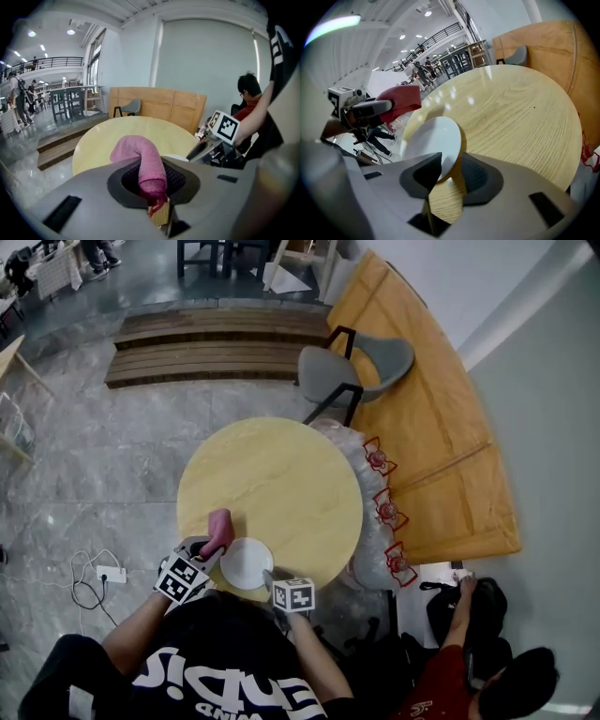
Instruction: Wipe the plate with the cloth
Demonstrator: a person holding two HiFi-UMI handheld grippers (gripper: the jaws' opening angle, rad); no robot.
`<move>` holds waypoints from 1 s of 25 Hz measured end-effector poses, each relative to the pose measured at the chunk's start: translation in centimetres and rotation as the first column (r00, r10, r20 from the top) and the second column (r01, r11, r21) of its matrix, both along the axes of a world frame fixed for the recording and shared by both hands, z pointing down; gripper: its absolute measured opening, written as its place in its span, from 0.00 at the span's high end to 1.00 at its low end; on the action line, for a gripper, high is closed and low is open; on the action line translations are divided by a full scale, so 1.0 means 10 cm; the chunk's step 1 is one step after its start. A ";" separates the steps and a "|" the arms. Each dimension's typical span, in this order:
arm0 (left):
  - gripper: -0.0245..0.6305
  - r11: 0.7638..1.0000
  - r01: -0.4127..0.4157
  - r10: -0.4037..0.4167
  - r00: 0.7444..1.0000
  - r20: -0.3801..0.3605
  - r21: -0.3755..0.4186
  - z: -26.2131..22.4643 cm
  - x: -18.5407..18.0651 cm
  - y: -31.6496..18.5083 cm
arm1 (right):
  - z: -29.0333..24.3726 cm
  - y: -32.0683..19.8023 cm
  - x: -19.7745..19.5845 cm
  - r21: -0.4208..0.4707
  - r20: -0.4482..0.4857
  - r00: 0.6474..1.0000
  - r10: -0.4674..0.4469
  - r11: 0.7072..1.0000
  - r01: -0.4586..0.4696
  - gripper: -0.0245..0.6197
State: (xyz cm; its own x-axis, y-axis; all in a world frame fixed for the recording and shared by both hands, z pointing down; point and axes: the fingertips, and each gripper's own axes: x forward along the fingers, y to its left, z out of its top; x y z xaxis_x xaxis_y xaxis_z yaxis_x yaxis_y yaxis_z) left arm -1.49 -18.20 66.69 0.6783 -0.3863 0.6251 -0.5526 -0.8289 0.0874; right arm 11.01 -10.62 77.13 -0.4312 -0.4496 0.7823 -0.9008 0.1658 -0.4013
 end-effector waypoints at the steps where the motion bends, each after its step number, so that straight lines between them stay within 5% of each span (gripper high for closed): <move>1: 0.88 1.000 -0.019 0.019 0.999 0.025 -0.007 0.07 -0.01 0.02 | 0.01 0.00 0.01 0.001 -0.001 1.000 0.002 1.000 -0.002 0.75; 12: 0.88 0.970 -0.204 0.229 0.949 0.214 -0.136 0.62 0.10 0.31 | 0.01 -0.01 0.03 0.006 0.011 1.000 0.013 1.000 -0.013 0.79; 25: 0.88 0.939 -0.262 0.315 0.917 0.247 -0.223 0.88 0.46 0.39 | 0.02 -0.02 0.07 0.021 0.032 0.999 0.038 0.999 -0.039 0.81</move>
State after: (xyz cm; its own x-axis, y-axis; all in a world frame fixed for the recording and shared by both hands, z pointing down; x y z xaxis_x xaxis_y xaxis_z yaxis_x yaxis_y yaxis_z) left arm 3.15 -14.29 75.45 0.5343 -0.0622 0.8430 -0.3153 -0.9400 0.1305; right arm 11.68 -10.82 77.31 -0.4379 -0.4832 0.7581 -0.8935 0.1405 -0.4265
